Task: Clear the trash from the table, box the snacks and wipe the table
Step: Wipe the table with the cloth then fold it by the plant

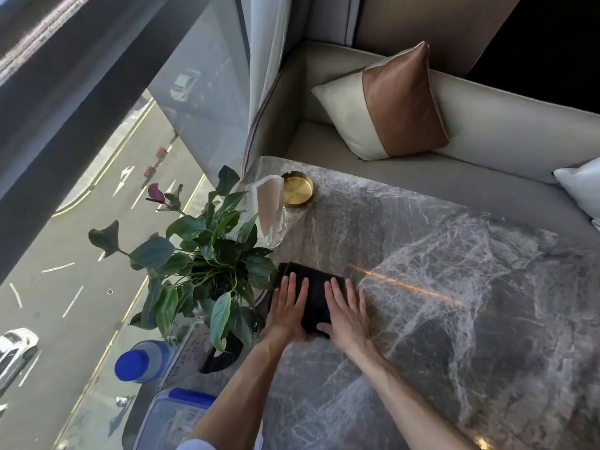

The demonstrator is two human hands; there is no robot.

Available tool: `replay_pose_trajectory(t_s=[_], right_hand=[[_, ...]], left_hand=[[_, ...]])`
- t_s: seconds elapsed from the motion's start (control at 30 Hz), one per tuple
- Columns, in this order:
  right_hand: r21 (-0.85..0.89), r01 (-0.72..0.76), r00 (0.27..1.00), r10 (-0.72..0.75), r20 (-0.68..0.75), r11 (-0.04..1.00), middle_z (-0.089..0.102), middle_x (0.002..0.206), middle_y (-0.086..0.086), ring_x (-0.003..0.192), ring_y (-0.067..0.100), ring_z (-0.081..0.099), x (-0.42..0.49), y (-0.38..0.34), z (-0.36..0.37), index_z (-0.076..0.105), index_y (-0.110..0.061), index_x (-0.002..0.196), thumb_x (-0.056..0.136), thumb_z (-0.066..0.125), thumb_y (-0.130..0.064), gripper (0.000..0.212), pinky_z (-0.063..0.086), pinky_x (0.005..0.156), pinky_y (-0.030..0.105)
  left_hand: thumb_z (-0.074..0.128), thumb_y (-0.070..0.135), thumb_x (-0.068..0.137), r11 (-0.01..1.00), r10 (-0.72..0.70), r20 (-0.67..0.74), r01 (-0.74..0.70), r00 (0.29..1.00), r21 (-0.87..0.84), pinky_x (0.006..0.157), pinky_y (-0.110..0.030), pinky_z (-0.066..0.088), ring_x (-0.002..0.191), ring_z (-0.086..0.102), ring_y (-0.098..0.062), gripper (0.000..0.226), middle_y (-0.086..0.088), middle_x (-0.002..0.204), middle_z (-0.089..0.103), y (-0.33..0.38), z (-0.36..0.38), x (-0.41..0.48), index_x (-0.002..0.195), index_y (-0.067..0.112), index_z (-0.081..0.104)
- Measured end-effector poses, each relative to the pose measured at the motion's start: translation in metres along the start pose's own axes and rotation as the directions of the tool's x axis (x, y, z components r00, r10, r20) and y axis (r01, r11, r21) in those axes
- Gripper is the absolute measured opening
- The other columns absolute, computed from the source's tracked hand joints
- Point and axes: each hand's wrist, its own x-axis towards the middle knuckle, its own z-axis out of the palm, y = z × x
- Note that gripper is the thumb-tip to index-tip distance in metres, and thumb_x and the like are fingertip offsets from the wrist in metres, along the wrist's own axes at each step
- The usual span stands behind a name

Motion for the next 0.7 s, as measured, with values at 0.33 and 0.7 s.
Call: replay_pose_trajectory(t_s=[0.33, 0.7], right_hand=[[-0.038, 0.028, 0.996, -0.025, 0.087, 0.999, -0.012, 0.162, -0.001, 0.144, 0.031, -0.025, -0.002, 0.005, -0.005, -0.008, -0.021, 0.152, 0.082, 0.063, -0.051, 0.104, -0.014, 0.116, 0.057], [-0.055, -0.014, 0.994, 0.008, -0.105, 0.998, 0.011, 0.162, 0.003, 0.149, 0.03, -0.007, -0.03, 0.048, 0.007, 0.013, -0.022, 0.153, 0.084, 0.049, -0.06, 0.086, -0.002, 0.117, 0.055]], left_hand=[[0.046, 0.021, 0.09, 0.991, -0.125, -0.049, 0.127, 0.991, 0.048, 0.122, -0.041, -0.005, 0.145, -0.025, -0.026, 0.091, -0.011, 0.155, -0.03, 0.007, 0.002, -0.009, 0.147, 0.016, -0.023], [0.053, 0.022, 0.087, 0.968, -0.234, -0.194, 0.246, 0.953, 0.042, 0.119, -0.049, -0.009, 0.148, -0.015, -0.031, 0.091, -0.011, 0.159, -0.018, 0.029, 0.001, -0.013, 0.15, 0.019, -0.012]])
